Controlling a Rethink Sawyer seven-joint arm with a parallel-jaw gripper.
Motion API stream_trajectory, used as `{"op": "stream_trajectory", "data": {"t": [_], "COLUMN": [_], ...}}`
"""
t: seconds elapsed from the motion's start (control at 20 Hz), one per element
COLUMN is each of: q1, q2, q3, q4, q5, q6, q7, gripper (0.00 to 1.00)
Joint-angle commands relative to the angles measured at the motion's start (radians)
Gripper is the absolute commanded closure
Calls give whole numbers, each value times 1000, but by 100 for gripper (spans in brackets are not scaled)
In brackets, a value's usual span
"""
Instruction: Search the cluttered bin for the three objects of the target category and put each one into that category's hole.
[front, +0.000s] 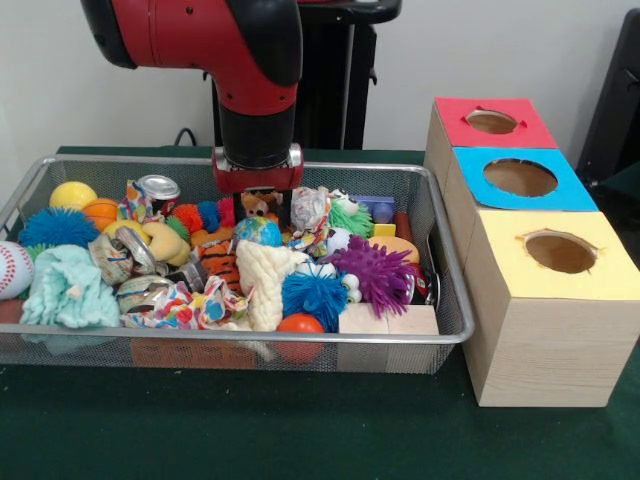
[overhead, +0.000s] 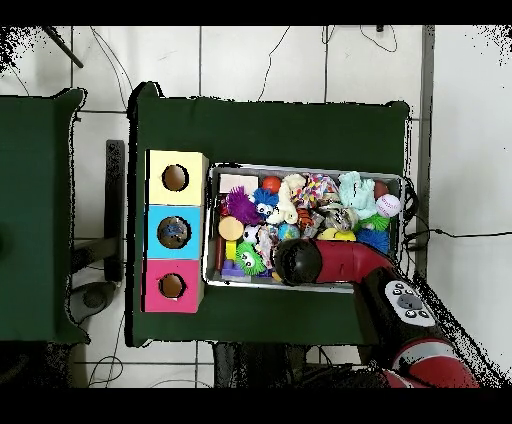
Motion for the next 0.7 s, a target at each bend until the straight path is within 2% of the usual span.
{"op": "stream_trajectory", "data": {"t": [0.05,0.15,0.35,0.5,0.7], "q1": [18,26,24,16,39], "q2": [116,140,218,255,258], "q3": [28,52,89,108,94], "q4": [-148,-189,-265,-285,-293], "q5": [-61,-54,-49,-48,-46], "q6": [-112,-89,-113,-144,-134], "q7": [53,30,9,11,44], "gripper": [0,0,0,0,0]}}
